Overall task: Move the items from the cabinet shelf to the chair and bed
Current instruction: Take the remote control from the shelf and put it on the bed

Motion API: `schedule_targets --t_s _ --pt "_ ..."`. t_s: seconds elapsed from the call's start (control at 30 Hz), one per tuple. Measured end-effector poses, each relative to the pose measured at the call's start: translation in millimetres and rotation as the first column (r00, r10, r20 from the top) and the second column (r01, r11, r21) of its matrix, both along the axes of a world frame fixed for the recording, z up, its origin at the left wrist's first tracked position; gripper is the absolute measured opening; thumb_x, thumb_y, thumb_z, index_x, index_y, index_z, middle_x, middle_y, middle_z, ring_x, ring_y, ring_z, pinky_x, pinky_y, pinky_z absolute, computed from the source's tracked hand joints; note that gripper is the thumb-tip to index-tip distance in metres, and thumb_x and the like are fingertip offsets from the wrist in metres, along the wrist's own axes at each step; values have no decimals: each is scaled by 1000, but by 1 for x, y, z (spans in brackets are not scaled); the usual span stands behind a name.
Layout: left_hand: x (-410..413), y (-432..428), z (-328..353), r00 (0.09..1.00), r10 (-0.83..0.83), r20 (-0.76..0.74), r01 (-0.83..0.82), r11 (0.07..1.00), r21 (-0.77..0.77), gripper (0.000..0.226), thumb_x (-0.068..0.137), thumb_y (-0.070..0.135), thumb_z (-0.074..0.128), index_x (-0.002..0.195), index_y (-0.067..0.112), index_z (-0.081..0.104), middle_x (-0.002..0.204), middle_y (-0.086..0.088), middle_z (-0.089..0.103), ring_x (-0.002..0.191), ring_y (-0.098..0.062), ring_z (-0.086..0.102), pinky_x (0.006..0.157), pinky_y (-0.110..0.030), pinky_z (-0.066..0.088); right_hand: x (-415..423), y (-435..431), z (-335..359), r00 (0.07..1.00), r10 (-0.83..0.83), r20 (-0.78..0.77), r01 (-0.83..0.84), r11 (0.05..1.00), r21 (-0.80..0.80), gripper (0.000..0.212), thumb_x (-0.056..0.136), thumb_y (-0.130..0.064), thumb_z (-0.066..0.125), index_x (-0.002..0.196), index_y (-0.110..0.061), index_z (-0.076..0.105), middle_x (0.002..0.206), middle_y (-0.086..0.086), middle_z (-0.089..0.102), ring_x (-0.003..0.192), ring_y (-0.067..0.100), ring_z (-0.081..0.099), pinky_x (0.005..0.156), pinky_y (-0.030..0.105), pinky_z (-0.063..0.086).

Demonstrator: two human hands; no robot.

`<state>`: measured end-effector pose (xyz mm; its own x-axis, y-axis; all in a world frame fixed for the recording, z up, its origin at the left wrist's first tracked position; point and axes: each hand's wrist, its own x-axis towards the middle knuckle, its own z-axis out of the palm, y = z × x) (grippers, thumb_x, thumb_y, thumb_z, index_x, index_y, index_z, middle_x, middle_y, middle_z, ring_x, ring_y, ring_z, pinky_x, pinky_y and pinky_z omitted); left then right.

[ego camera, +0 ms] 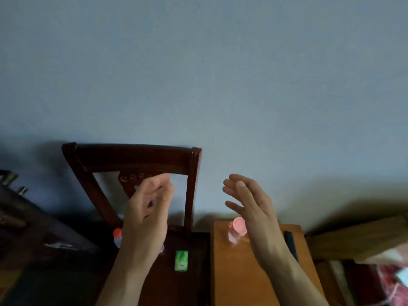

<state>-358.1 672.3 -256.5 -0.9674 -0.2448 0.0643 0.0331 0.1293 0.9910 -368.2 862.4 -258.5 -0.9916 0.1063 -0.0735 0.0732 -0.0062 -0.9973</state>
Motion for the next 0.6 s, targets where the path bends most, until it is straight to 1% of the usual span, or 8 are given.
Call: schedule_targets --t_s 0.13,0.2,0.3,0.4,0.47,0.53,0.6 --pt "29 24 49 998 39 -45 -34 993 113 38 93 49 59 117 21 69 109 18 72 103 2 67 83 -26 52 30 17 54 996 -66 -58 61 994 -93 44 86 -51 51 120 -28 66 118 -9 74 114 6 69 95 30 57" --pt "40 35 70 996 53 -75 -41 986 162 37 90 48 60 114 22 70 108 16 73 104 -1 68 82 -27 54 46 23 72 992 -93 -82 80 986 -149 44 86 -50 52 120 -26 67 117 -9 75 114 7 70 93 30 56" --pt "52 49 98 992 48 -113 -28 985 169 40 85 45 54 113 22 71 109 16 74 105 -2 69 82 -28 56 64 27 90 990 -91 -105 69 978 -196 45 85 -49 52 119 -25 67 115 -8 77 114 9 71 91 30 57" --pt "60 59 120 987 25 -158 2 985 171 37 86 43 55 111 23 71 108 14 75 105 -4 70 83 -28 58 73 29 107 987 -59 -152 30 981 -190 46 85 -51 51 120 -25 67 115 -8 77 113 9 71 93 32 57" --pt "62 66 131 983 15 -185 17 985 171 34 86 43 55 108 23 72 107 12 75 105 -6 70 84 -29 58 76 33 119 980 -54 -190 19 984 -179 45 86 -51 50 119 -25 67 115 -8 77 112 9 71 91 31 58" --pt "65 74 138 979 9 -201 28 983 179 33 86 43 55 106 24 73 106 9 76 105 -9 71 85 -33 58 80 41 127 970 -91 -227 46 979 -199 40 92 -50 53 118 -23 67 115 -4 77 112 12 72 89 31 58" --pt "67 84 143 979 -18 -201 58 979 194 29 89 40 56 105 22 73 106 5 76 104 -12 71 85 -35 58 86 51 133 958 -147 -245 93 972 -218 40 92 -49 54 118 -21 68 115 0 77 112 14 72 89 33 57"
